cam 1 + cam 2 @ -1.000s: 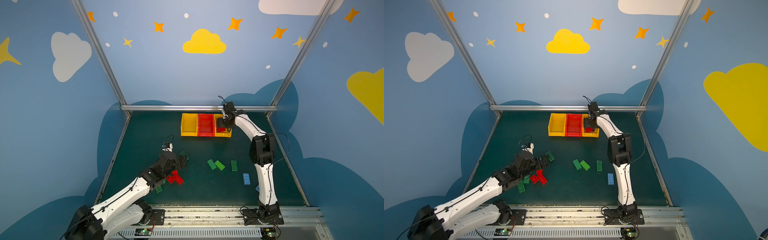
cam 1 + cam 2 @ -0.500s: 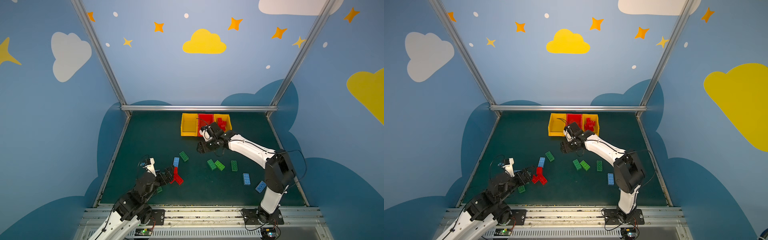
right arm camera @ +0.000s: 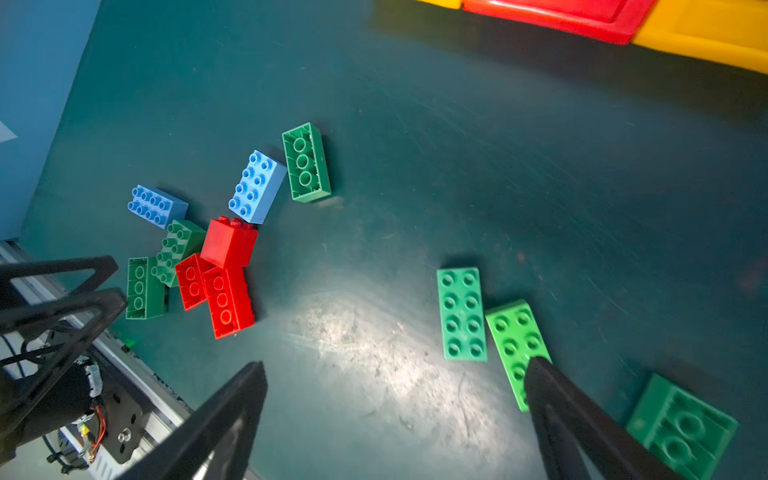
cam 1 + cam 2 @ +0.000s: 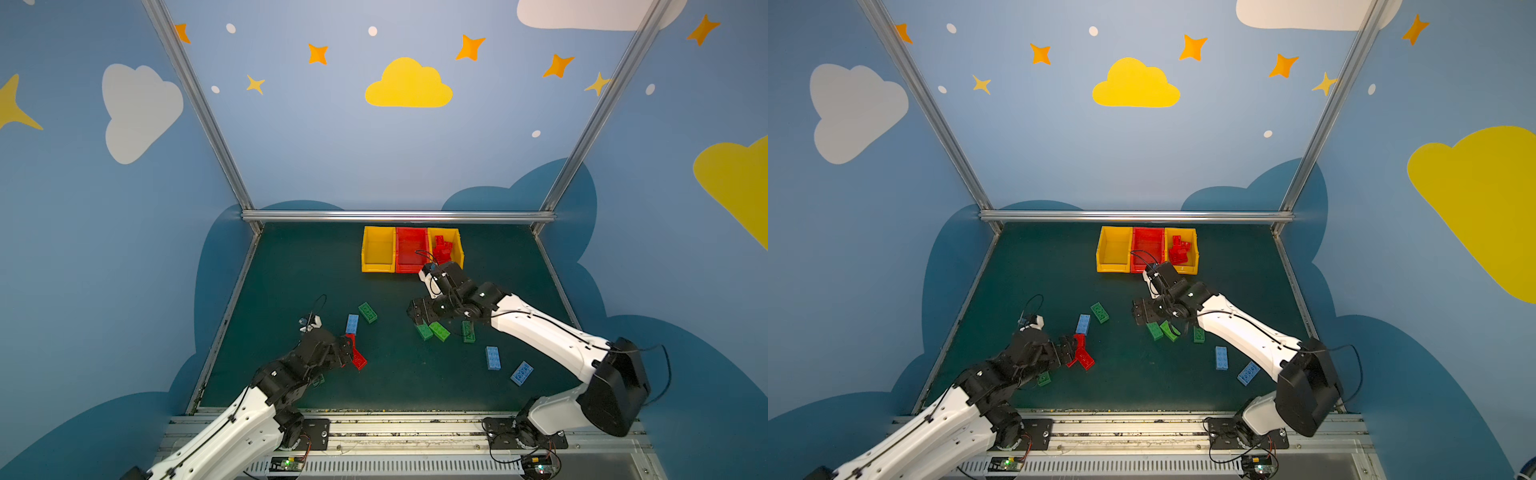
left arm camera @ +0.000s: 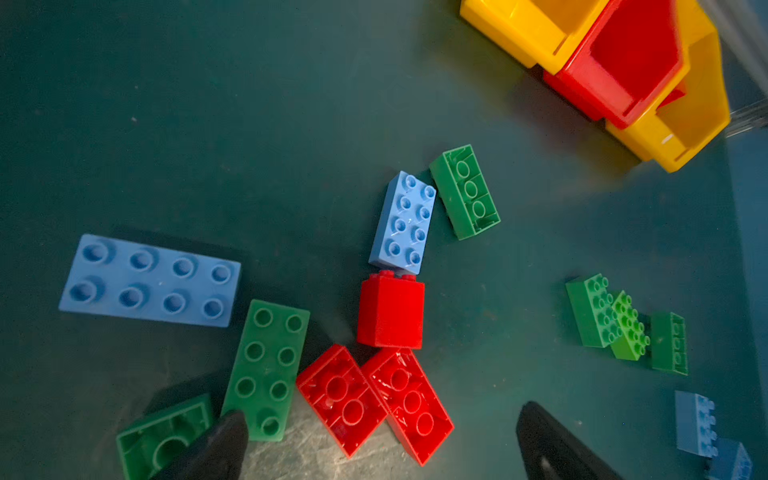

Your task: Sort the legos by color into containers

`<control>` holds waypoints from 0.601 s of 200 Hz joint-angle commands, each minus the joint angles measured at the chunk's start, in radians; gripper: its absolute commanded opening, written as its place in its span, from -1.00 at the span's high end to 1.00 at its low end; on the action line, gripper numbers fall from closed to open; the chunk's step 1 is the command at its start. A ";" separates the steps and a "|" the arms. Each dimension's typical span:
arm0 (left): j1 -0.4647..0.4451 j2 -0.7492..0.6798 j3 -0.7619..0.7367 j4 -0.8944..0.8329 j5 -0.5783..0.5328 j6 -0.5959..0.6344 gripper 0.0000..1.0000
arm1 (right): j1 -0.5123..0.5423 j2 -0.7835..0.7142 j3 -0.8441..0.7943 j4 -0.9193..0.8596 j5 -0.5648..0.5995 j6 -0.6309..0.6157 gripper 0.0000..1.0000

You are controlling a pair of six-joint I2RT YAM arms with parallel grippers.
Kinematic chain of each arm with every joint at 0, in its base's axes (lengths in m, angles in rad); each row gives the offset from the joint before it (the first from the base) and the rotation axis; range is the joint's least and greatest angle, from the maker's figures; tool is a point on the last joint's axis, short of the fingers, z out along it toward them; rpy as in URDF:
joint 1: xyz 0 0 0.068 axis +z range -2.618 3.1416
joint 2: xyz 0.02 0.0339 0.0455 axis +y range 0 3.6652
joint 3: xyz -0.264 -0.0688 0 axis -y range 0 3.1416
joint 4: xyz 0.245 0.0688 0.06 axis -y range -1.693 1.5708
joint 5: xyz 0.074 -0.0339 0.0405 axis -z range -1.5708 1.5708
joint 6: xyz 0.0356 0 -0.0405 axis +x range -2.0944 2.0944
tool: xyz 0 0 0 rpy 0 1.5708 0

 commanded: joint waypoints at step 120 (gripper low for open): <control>0.026 0.599 0.278 -0.001 0.013 0.148 -0.49 | -0.089 -0.260 -0.242 0.039 -0.014 0.044 -0.91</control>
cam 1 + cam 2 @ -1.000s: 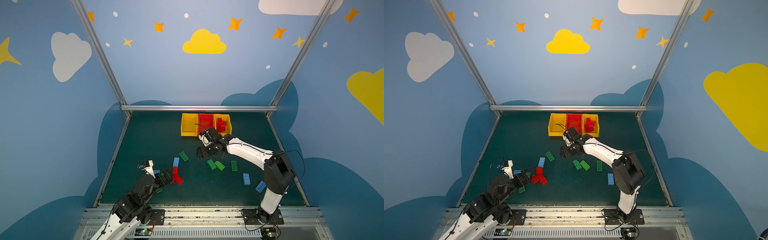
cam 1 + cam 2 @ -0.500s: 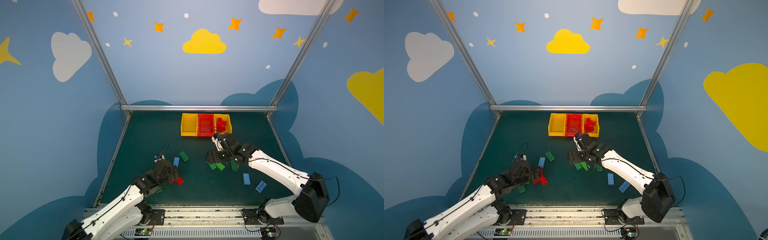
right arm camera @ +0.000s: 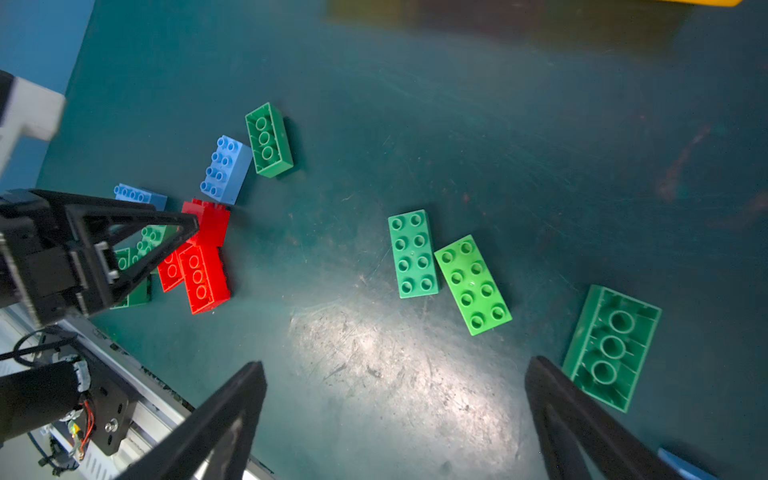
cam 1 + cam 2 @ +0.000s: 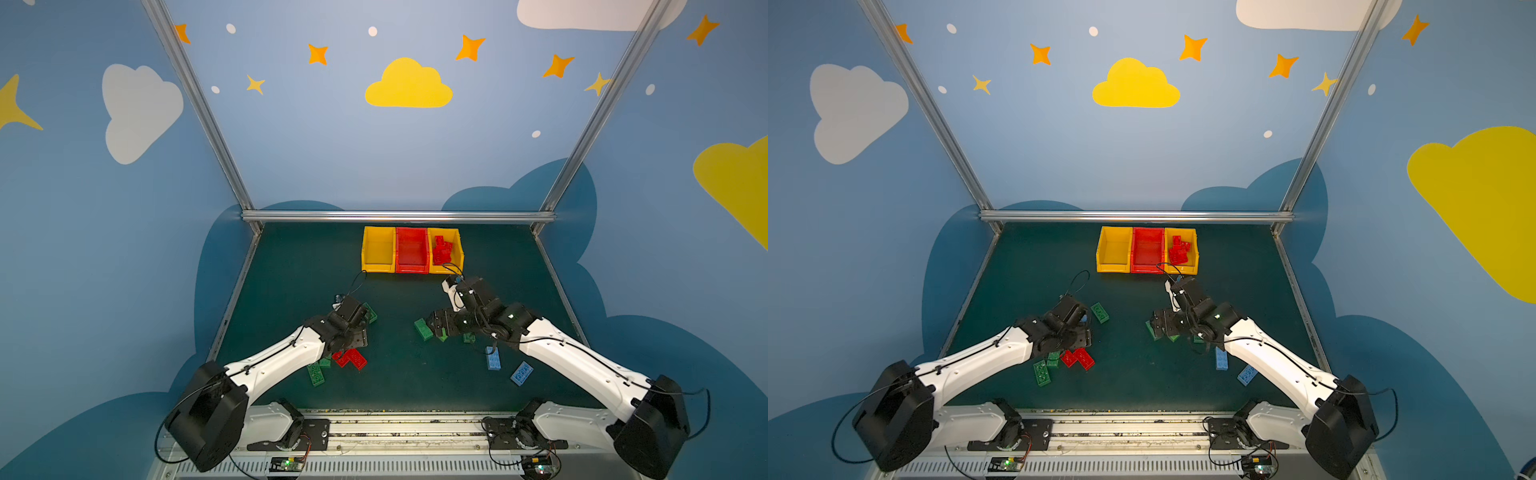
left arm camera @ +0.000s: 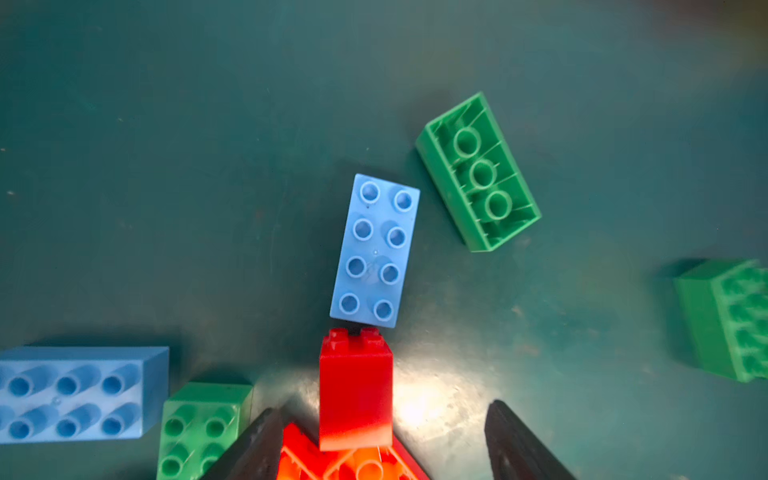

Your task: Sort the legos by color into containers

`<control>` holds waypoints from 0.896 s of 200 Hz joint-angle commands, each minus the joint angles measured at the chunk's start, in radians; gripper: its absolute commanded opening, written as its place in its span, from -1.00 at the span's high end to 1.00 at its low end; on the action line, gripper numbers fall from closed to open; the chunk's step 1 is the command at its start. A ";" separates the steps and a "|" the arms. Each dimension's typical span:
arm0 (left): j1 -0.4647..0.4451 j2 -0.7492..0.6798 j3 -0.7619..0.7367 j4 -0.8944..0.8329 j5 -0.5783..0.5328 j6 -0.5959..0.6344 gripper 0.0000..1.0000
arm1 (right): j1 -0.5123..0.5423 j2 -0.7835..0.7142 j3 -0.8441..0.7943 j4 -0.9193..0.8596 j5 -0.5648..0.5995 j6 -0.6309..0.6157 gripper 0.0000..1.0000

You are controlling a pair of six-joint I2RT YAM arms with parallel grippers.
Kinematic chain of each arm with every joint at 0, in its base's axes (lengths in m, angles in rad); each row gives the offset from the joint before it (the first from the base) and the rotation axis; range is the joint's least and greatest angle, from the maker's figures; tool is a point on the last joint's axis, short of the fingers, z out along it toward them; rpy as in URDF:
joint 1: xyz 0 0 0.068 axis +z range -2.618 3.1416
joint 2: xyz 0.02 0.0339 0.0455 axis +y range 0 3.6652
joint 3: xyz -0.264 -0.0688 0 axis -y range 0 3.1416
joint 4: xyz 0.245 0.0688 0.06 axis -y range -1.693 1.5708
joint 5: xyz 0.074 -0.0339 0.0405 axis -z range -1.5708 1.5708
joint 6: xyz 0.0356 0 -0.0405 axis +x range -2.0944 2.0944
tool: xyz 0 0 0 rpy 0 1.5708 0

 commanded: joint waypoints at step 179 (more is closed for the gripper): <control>0.061 0.223 0.084 -0.027 0.038 0.047 0.51 | -0.080 -0.132 -0.087 -0.006 -0.062 0.012 -0.91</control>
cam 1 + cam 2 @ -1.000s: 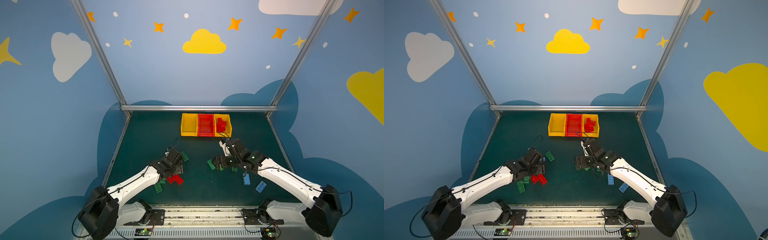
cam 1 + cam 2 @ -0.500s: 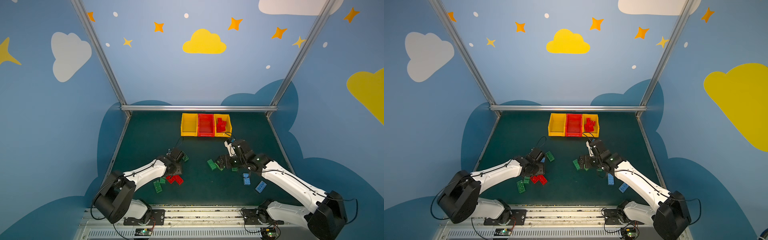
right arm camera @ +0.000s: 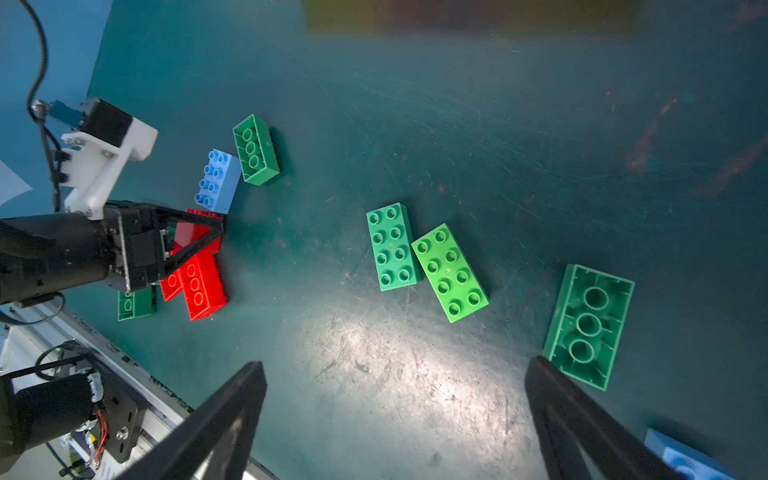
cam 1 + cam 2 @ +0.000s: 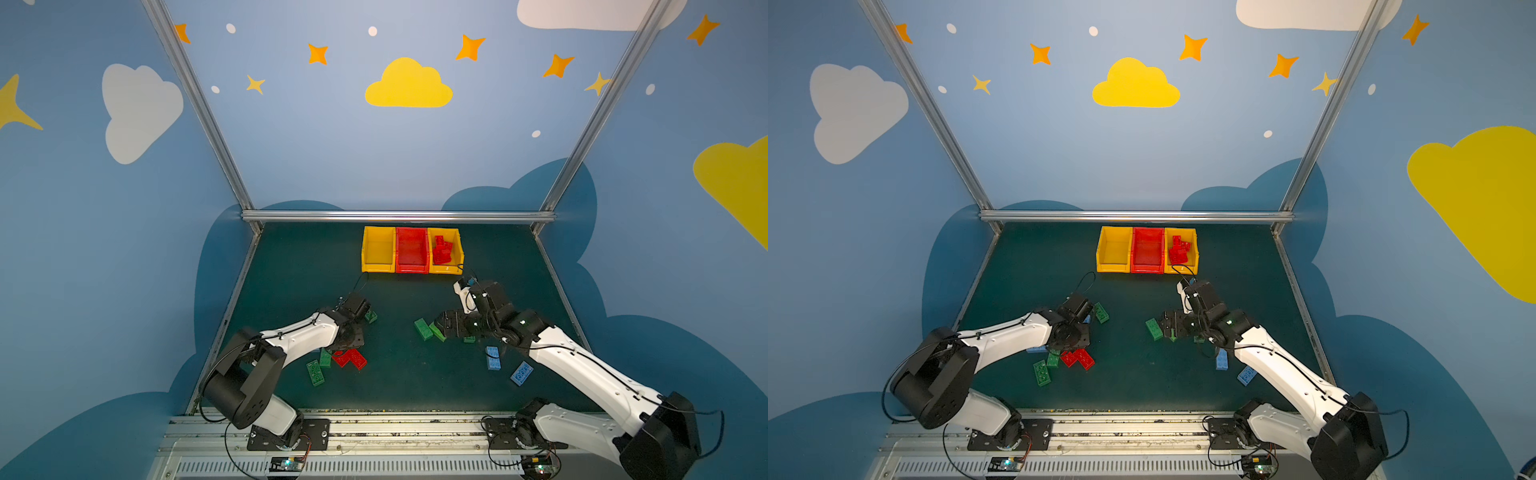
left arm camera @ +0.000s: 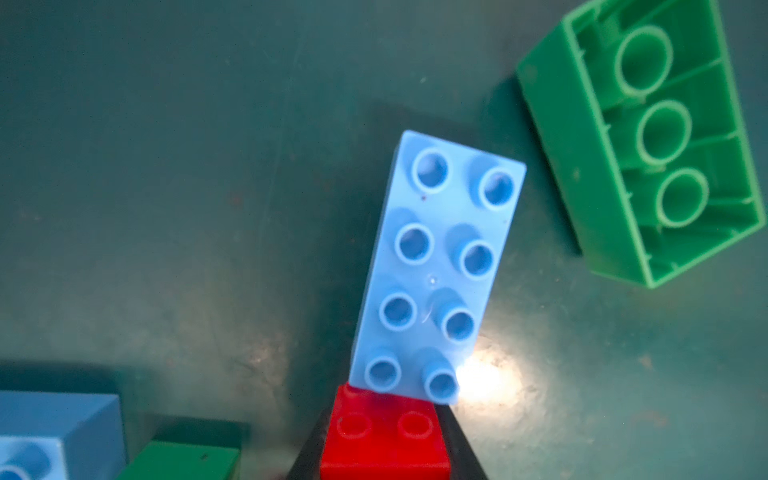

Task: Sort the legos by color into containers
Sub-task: 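Carry the red brick with the left gripper to the far yellow bin and release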

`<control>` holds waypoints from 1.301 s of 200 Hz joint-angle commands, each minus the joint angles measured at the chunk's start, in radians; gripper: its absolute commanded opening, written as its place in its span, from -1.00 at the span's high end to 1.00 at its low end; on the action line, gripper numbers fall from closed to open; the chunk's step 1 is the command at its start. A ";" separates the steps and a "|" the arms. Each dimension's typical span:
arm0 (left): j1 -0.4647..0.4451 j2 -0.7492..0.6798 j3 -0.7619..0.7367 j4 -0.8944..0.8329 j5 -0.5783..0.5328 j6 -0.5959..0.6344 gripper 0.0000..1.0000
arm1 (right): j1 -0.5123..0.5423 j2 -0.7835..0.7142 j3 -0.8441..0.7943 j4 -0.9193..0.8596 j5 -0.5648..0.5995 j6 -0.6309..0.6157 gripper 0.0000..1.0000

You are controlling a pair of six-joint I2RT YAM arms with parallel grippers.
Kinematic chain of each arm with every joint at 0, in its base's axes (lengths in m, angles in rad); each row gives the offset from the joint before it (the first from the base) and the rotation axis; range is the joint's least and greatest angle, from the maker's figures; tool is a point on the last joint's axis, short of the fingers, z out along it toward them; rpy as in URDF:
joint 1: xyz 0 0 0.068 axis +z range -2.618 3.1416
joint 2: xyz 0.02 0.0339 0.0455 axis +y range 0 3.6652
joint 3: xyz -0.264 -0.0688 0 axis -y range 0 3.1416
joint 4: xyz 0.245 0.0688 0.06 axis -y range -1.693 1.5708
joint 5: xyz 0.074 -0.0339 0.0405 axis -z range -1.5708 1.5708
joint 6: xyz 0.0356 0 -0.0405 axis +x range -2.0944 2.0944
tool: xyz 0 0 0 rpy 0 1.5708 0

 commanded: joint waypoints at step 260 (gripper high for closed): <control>-0.073 1.030 1.541 0.504 0.298 0.274 0.40 | -0.119 -0.342 -0.082 -0.170 0.063 0.074 -0.91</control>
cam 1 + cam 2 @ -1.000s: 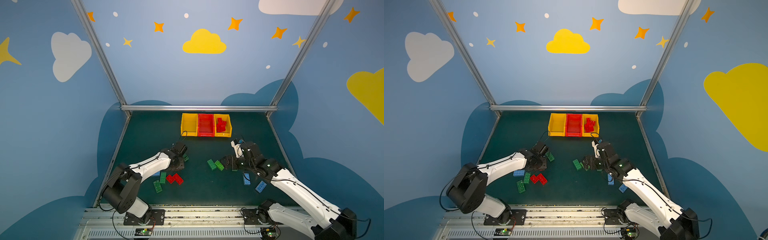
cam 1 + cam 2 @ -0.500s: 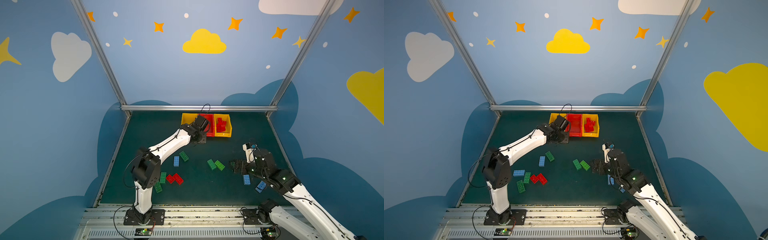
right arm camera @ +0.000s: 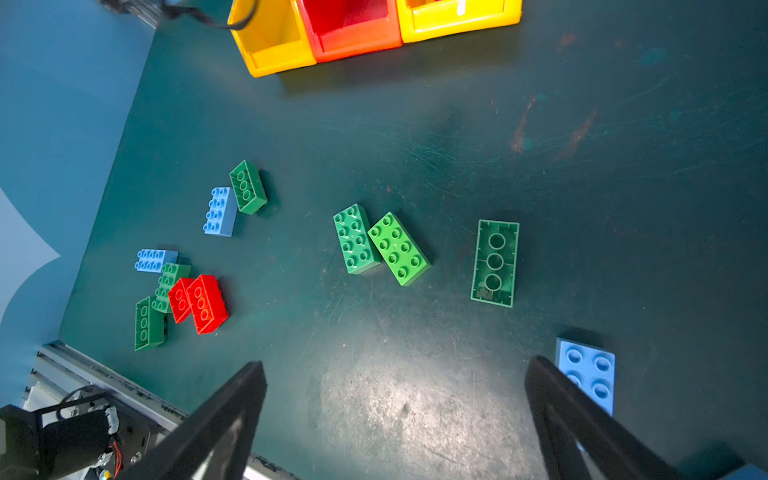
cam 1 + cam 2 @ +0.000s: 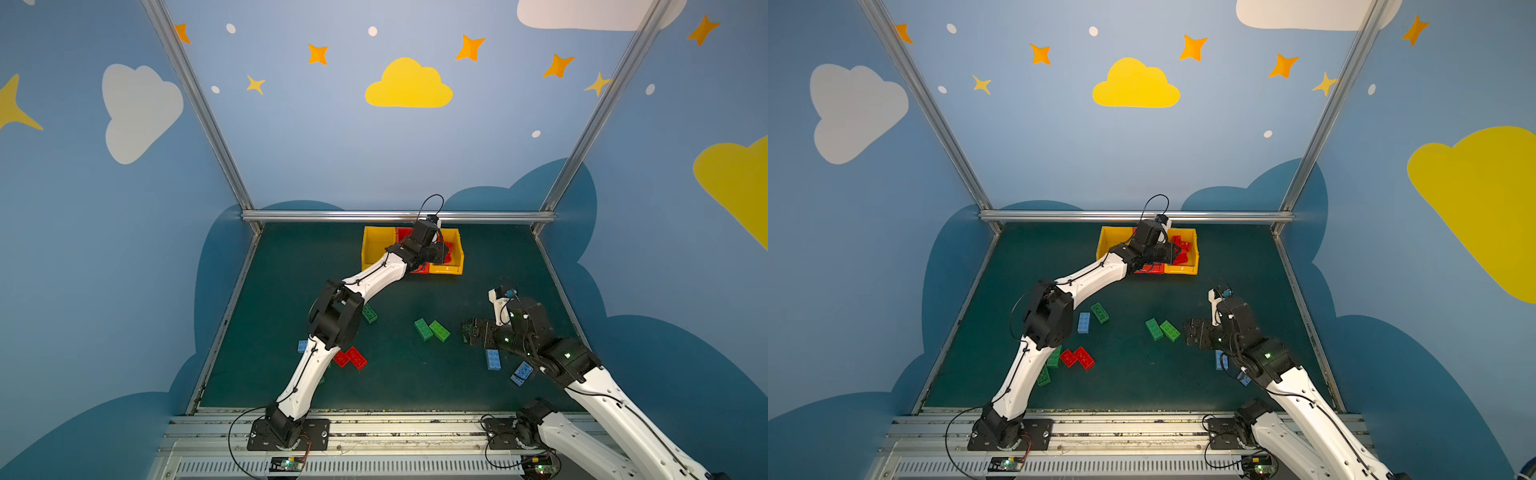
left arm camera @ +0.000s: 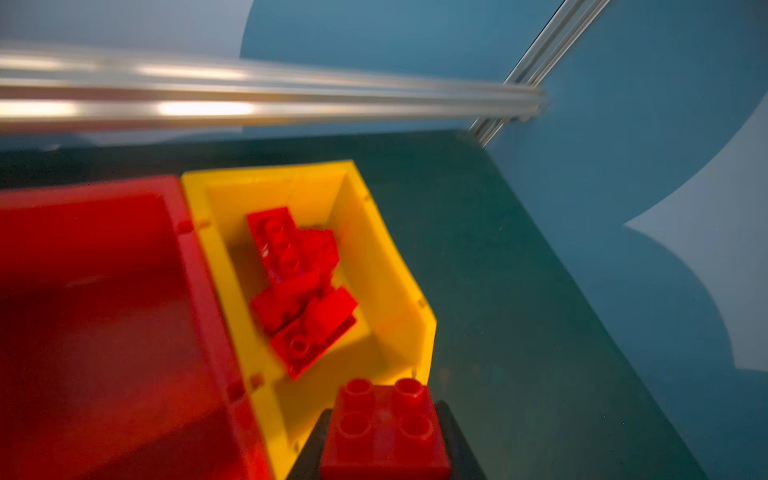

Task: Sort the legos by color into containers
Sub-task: 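Carry the red brick with the left gripper to the far yellow bin and release, then withdraw the left gripper while the right gripper grasps a long red brick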

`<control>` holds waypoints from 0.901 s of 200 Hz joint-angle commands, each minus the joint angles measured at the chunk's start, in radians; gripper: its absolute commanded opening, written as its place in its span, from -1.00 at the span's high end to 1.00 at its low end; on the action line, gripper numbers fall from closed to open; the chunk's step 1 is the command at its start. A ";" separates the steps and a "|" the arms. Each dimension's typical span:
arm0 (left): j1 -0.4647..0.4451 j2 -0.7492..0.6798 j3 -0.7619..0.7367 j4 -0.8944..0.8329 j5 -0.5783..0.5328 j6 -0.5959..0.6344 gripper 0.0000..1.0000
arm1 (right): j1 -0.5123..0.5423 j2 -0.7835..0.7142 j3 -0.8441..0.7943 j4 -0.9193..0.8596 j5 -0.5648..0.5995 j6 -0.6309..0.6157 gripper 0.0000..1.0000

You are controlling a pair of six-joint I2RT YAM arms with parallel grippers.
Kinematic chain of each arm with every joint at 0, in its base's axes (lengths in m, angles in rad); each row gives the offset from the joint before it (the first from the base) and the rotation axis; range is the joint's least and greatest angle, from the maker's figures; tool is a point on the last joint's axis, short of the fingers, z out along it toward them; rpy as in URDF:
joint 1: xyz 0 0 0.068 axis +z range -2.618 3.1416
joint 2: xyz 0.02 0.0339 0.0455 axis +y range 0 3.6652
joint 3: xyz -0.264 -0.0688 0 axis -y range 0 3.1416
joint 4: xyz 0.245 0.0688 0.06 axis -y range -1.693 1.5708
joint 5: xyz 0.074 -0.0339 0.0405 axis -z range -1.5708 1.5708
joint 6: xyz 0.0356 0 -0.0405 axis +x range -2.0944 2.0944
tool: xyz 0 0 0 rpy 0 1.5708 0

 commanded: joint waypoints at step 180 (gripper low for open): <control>0.031 -0.023 -0.011 0.321 -0.007 -0.051 -0.97 | -0.069 0.006 0.038 -0.031 -0.050 -0.009 -0.91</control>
